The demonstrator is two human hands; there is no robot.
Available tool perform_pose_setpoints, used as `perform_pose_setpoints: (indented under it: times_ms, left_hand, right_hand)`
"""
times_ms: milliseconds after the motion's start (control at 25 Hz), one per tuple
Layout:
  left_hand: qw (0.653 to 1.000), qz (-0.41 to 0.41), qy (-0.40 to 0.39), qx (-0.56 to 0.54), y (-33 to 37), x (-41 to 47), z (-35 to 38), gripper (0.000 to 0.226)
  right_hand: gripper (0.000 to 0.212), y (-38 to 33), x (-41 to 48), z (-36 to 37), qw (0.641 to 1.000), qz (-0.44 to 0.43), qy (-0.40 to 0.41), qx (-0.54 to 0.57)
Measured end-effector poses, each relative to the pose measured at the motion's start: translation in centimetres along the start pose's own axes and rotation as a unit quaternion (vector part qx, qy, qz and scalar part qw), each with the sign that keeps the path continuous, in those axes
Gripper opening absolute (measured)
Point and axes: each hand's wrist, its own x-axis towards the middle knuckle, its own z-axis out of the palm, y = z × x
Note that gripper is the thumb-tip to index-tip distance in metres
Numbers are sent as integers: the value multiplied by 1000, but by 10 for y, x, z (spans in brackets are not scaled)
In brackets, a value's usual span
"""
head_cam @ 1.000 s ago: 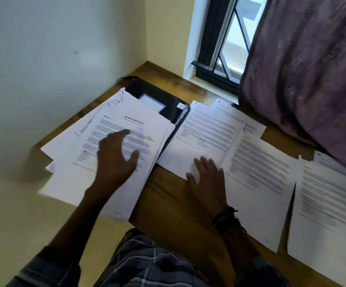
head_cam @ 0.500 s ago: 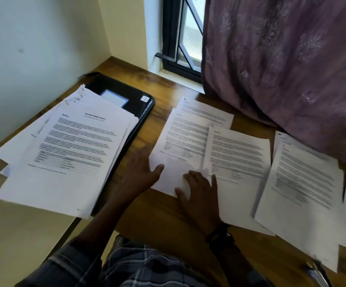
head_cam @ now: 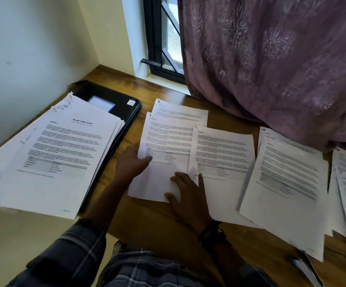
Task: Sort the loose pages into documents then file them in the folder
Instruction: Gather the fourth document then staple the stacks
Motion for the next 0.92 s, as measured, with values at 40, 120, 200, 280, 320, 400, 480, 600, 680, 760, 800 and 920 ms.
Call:
perform_pose_setpoints:
  times_ms: [40,120,200,280,320,400,480,600,680,760,800,920]
  left_hand:
    - [999,-1,-10,-39,4,-3,-4,42]
    - [995,19,-25,-92,12,-9,-10,26]
    - [989,60,-11,-132,23,-23,-16,13]
    - [983,98,33,-150,28,-37,-25,6]
    - [979,109,58,-161,29,-46,-31,6]
    - [968,131,103,-188,28,-61,-46,10]
    - [954,134,138,-231,27,-77,-61,14]
    - [937,125,170,-280,31,-98,-81,14]
    - [933,130,162,-295,30,-108,-89,13]
    - [935,140,139,-296,29,-114,-91,16]
    - [937,144,127,-292,28,-115,-90,18]
    - [935,154,103,-302,30,-116,-86,21]
  right_hand:
    - [51,1,0,-1,1000,-1,-2,6]
    - [51,2,-2,-2,1000,-14,0,13]
    - [53,3,-3,-3,999,-20,0,45]
    - [59,3,-2,-6,993,-7,13,114]
    - [65,2,0,-11,987,5,31,155]
    - [79,-3,3,-30,968,42,56,243]
    - [88,-7,11,-52,942,79,67,319]
    - [94,-5,30,-73,913,109,40,391]
    - [82,-2,43,-84,869,90,12,487]
    - [53,-6,48,-97,827,50,12,561]
    - [44,-9,48,-103,818,26,22,574]
    - [39,-9,45,-106,822,-19,59,567]
